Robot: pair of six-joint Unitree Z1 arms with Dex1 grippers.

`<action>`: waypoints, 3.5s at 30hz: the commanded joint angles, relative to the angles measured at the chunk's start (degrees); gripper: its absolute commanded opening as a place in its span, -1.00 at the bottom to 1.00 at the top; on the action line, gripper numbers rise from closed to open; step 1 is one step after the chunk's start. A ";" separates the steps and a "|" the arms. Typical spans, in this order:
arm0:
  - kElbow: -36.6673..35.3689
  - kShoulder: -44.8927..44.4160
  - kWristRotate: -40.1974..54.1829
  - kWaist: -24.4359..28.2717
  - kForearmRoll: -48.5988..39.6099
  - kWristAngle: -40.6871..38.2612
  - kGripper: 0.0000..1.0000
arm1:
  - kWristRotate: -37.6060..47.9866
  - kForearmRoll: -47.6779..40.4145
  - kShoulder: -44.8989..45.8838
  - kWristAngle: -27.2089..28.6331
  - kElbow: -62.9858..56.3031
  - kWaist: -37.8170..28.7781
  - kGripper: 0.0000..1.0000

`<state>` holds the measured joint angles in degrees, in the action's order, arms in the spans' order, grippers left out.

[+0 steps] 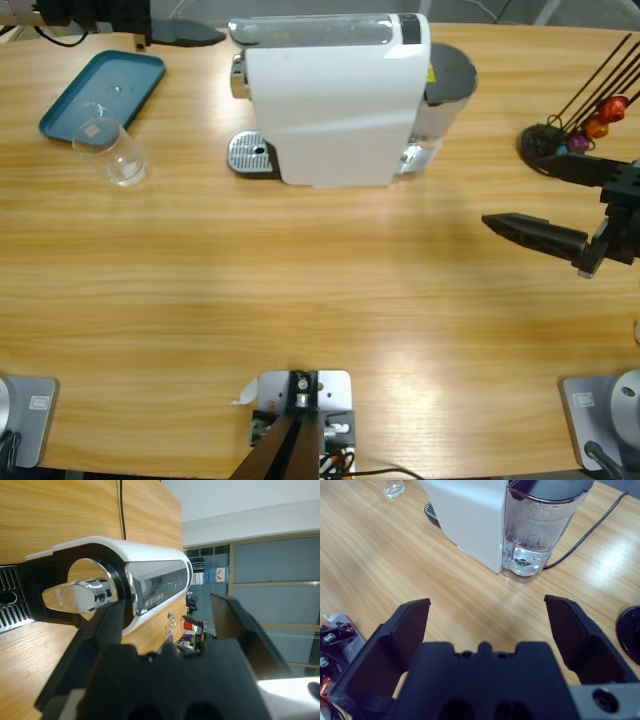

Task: Pour coffee

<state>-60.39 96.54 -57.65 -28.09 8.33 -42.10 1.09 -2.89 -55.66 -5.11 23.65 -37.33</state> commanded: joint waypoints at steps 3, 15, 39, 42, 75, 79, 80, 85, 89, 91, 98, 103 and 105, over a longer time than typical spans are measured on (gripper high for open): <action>0.08 3.62 -0.54 -0.65 0.63 -0.79 -0.30 | 0.75 -0.63 0.37 -0.60 -2.11 -0.57 1.00; 0.01 4.18 0.40 -0.65 1.95 -1.67 -1.00 | 0.75 -0.56 0.46 -0.60 -2.11 -0.57 1.00; -7.45 -3.82 2.56 -1.32 -4.22 0.17 -1.00 | 0.75 -0.72 0.29 -0.43 -2.11 -0.62 1.00; -9.38 -3.66 3.24 -2.58 -5.92 1.18 -1.00 | 0.75 -0.80 0.27 -0.29 -2.11 -0.61 1.00; 24.79 -41.68 43.44 -12.18 -25.82 48.83 0.97 | 7.54 22.29 -4.86 9.73 15.69 23.41 0.86; 24.58 -41.07 44.04 -11.11 -25.91 48.07 0.85 | 9.61 20.87 -6.87 11.59 15.78 26.24 0.74; 24.41 -40.64 44.17 -11.11 -26.02 47.86 0.84 | 10.00 20.03 -7.94 12.67 15.90 26.43 0.56; 22.56 -38.64 46.50 -11.11 -28.71 47.19 0.78 | 10.30 15.98 -11.24 13.97 15.97 27.38 0.43; 23.05 -38.36 47.08 -11.11 -28.21 47.00 0.79 | 9.89 12.33 -13.30 14.78 14.43 28.63 0.36; 23.81 -38.36 47.10 -11.11 -27.14 46.86 0.79 | 9.89 10.50 -13.42 14.78 13.25 29.00 0.36; 24.79 -37.39 47.28 -11.11 -25.31 46.86 0.79 | 11.21 5.59 -13.14 15.23 8.17 29.07 0.36; 24.86 -37.39 47.28 -11.11 -25.23 46.84 0.79 | 11.39 3.40 -14.85 15.53 7.73 29.28 0.36; 24.88 -37.29 47.28 -11.11 -25.21 46.84 0.79 | 11.39 2.43 -15.78 15.36 7.64 29.87 0.36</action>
<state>-37.78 57.61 -11.33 -39.63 -17.55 5.55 11.59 2.28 -68.06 9.29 33.28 -8.73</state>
